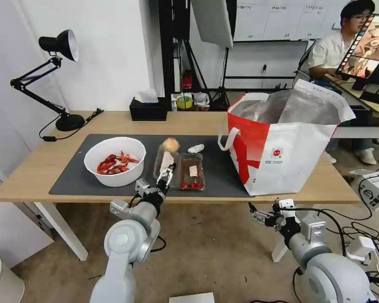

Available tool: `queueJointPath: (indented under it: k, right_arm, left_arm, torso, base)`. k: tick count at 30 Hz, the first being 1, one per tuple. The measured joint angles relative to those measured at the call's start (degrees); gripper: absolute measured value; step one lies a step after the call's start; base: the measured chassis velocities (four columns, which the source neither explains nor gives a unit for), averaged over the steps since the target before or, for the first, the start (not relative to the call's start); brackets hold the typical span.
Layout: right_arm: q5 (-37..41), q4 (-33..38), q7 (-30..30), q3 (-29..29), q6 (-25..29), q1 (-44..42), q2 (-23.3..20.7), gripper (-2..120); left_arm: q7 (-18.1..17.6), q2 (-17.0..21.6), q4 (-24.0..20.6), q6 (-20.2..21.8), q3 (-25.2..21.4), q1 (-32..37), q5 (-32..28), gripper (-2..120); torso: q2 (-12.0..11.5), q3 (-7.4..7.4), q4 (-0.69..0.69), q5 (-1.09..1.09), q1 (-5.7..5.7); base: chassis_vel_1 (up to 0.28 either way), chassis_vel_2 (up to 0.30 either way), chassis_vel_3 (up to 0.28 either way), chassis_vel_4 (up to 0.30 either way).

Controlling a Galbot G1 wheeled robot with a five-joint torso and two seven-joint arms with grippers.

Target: Pick up the trash from the table and place it into the takeout bag.

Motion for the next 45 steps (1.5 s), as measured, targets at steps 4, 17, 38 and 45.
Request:
queueJointPath:
  k: [4,17,38,45]
  right_arm:
    - [-0.05,0.00,-0.01,0.00,0.00,0.02,0.03,100]
    - [-0.14,0.02,-0.04,0.32,0.00,-0.07,0.03,100]
    - [-0.13,0.26,-0.07,0.71,0.01,-0.44,0.09,100]
    - [-0.06,0.84,-0.10,1.56,0.05,-1.33,0.05,100]
  left_arm:
    - [0.32,0.01,-0.23,-0.01,-0.02,-0.03,-0.03,100]
    - [2.07,0.01,-0.02,-1.34,-0.61,-0.65,-1.32,100]
    - [3.38,0.01,-0.13,-2.36,0.07,-1.24,-1.90,100]
    - [3.40,0.00,0.33,-2.36,1.53,-2.31,-1.69,100]
  torso:
    - [0.00,0.00,0.00,0.00,0.00]
    - [0.01,0.00,0.00,0.00,0.00]
    - [0.01,0.00,0.00,0.00,0.00]
    - [0.01,0.00,0.00,0.00,0.00]
  base:
    - [0.000,0.000,0.000,0.000]
    - [0.000,0.000,0.000,0.000]
    - [0.000,0.000,0.000,0.000]
    - [0.000,0.000,0.000,0.000]
